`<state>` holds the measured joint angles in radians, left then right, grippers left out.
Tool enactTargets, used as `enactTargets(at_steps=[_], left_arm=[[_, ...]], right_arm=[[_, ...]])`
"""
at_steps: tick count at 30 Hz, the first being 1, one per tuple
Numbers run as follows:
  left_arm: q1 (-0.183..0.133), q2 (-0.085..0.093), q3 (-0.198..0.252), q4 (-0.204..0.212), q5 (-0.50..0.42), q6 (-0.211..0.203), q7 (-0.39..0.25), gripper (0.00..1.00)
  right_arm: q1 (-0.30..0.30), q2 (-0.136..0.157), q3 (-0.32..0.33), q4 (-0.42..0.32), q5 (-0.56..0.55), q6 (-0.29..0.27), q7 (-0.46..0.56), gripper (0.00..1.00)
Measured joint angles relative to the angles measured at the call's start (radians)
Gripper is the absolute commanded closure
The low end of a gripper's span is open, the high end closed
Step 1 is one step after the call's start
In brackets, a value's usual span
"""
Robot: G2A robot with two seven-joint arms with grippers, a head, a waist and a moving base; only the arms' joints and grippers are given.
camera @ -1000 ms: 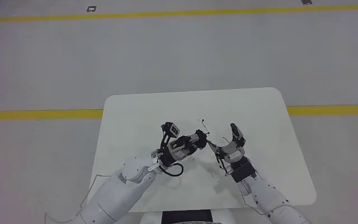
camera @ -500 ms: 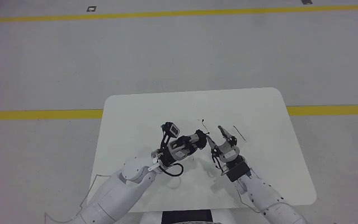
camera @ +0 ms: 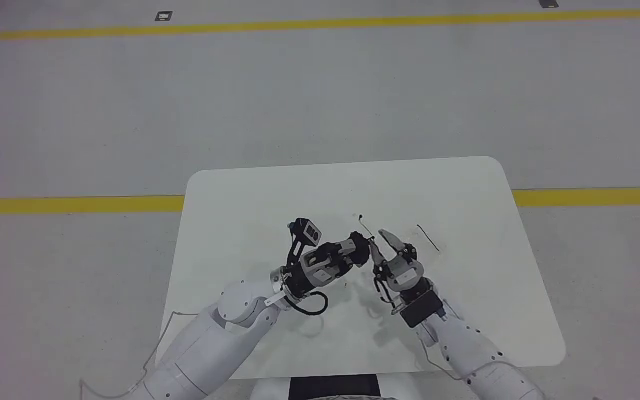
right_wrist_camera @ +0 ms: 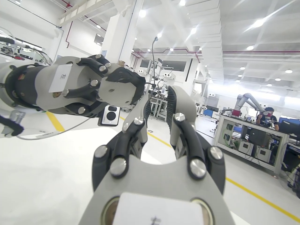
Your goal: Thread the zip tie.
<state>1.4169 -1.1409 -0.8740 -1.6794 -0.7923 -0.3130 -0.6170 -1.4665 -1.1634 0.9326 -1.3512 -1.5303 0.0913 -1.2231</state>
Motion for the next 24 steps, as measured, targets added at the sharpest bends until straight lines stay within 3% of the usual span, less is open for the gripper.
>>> enactTargets(at_steps=[12,24], left_arm=[[0.0,0.0,0.0,0.0,0.0,0.0,0.0,1.0],[0.0,0.0,0.0,0.0,0.0,0.0,0.0,1.0]], right_arm=[[-0.003,-0.013,0.001,0.003,-0.016,-0.008,-0.003,0.89],[-0.004,-0.024,0.009,0.004,-0.027,-0.015,-0.003,0.85]])
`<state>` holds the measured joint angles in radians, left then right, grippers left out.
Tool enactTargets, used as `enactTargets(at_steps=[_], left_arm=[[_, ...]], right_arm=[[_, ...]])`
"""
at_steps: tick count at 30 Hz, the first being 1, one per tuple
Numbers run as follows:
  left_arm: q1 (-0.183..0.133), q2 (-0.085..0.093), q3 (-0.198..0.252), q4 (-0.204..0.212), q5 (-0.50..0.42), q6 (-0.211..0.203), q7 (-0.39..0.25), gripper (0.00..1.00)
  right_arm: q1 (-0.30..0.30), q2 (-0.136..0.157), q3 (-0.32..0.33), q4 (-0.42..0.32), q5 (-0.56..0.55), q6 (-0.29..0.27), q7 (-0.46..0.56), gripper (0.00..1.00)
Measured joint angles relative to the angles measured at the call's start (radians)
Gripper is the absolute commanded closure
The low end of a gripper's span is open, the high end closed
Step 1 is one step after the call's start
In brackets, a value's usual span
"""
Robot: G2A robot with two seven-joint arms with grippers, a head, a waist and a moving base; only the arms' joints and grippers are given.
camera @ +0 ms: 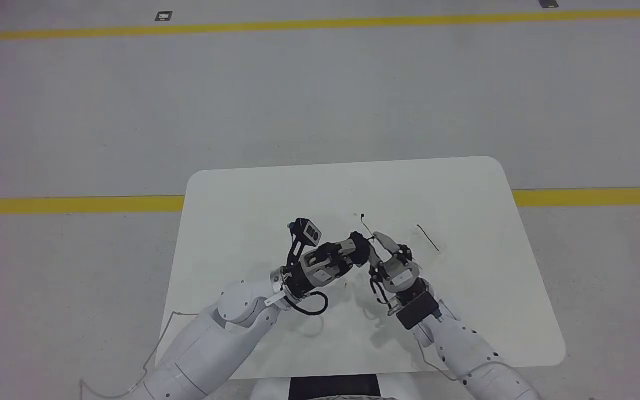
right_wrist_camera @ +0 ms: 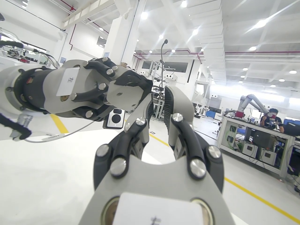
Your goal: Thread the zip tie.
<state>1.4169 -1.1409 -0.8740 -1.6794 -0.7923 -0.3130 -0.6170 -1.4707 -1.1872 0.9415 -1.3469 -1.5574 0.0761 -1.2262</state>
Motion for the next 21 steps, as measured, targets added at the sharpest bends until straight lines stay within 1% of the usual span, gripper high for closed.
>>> enactTargets(at_steps=[6,10,11,13,14,16,21], left_arm=[[0.0,0.0,0.0,0.0,0.0,0.0,0.0,1.0],[0.0,0.0,0.0,0.0,0.0,0.0,0.0,1.0],[0.0,0.0,0.0,0.0,0.0,0.0,0.0,1.0],[0.0,0.0,0.0,0.0,0.0,0.0,0.0,1.0],[0.0,0.0,0.0,0.0,0.0,0.0,0.0,1.0],[0.0,0.0,0.0,0.0,0.0,0.0,0.0,1.0],[0.0,0.0,0.0,0.0,0.0,0.0,0.0,1.0]], right_arm=[[-0.001,-0.005,0.004,0.001,-0.007,-0.002,-0.002,0.86],[-0.002,-0.007,0.008,0.001,-0.009,-0.004,-0.003,0.91],[-0.002,-0.008,0.009,0.001,-0.01,-0.004,-0.003,0.91],[-0.002,-0.009,0.011,0.0,-0.011,-0.005,-0.003,0.95],[-0.003,-0.01,0.012,0.0,-0.012,-0.005,-0.003,0.95],[-0.003,-0.011,0.014,0.0,-0.013,-0.006,-0.003,1.0],[0.001,-0.011,0.01,0.003,-0.013,-0.001,0.002,1.0]])
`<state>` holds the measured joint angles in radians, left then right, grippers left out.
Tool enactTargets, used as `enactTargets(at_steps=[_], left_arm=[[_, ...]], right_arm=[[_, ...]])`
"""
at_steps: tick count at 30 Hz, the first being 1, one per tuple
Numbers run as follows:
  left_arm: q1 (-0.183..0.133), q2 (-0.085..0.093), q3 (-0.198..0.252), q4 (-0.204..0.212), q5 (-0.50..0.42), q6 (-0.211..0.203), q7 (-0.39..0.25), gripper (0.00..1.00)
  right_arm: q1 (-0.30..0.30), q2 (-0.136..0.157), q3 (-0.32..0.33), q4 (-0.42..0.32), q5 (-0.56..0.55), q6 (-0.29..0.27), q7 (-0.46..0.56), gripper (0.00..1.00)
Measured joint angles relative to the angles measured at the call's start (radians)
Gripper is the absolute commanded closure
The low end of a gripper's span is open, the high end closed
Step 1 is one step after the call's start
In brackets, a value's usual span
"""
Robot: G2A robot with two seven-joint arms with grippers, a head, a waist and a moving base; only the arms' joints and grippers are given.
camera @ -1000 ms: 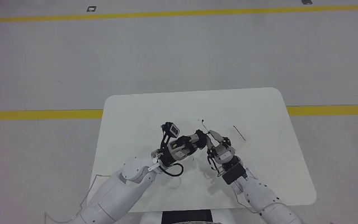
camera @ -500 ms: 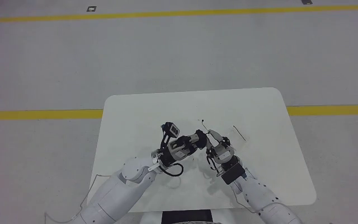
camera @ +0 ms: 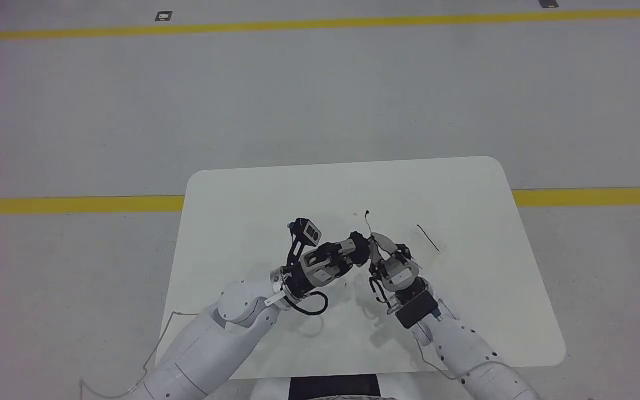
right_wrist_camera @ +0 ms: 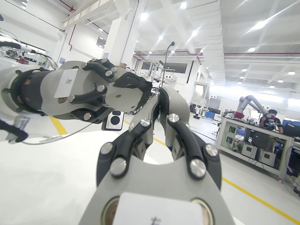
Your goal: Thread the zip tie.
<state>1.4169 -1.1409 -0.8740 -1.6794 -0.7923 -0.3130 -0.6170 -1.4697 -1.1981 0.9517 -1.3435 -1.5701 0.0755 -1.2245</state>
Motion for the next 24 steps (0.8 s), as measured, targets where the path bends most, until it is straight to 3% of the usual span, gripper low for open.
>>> enactTargets(at_steps=[16,24], left_arm=[[0.0,0.0,0.0,0.0,0.0,0.0,0.0,1.0],[0.0,0.0,0.0,0.0,0.0,0.0,0.0,1.0]], right_arm=[[0.019,0.021,-0.044,0.053,0.0,0.025,0.059,1.0],[0.04,0.044,-0.086,0.074,0.0,0.066,0.107,1.0]])
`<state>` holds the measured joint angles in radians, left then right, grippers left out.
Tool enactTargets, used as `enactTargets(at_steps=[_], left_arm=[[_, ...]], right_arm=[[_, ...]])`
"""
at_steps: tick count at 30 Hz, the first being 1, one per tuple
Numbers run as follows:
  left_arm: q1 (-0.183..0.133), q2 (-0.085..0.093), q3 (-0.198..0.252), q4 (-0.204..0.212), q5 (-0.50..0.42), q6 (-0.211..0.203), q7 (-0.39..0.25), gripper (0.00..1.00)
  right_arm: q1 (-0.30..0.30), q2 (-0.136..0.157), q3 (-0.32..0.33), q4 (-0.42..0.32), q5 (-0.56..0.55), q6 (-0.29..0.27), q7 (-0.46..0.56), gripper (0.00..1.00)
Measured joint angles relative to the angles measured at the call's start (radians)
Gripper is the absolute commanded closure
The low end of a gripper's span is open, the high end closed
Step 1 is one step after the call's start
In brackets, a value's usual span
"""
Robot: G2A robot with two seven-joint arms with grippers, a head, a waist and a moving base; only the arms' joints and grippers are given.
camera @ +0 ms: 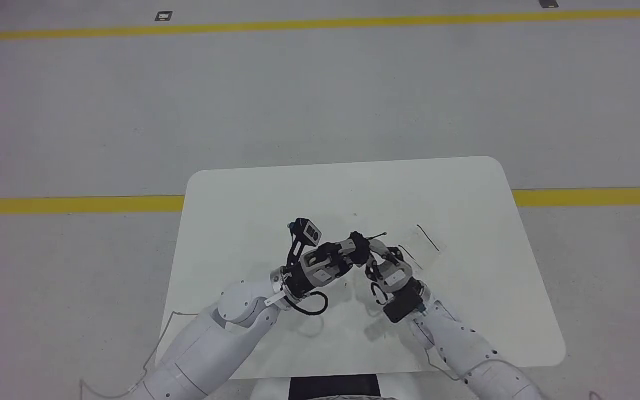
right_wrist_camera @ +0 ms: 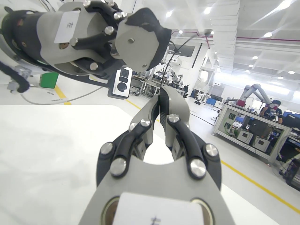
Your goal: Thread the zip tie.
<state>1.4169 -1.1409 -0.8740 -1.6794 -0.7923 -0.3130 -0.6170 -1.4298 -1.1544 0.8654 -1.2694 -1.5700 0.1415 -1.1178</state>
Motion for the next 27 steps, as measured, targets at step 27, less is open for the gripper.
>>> enactTargets(at_steps=[27], left_arm=[[0.0,0.0,0.0,0.0,0.0,0.0,0.0,1.0]], right_arm=[[0.024,0.033,-0.051,0.008,0.0,0.026,0.081,1.0]])
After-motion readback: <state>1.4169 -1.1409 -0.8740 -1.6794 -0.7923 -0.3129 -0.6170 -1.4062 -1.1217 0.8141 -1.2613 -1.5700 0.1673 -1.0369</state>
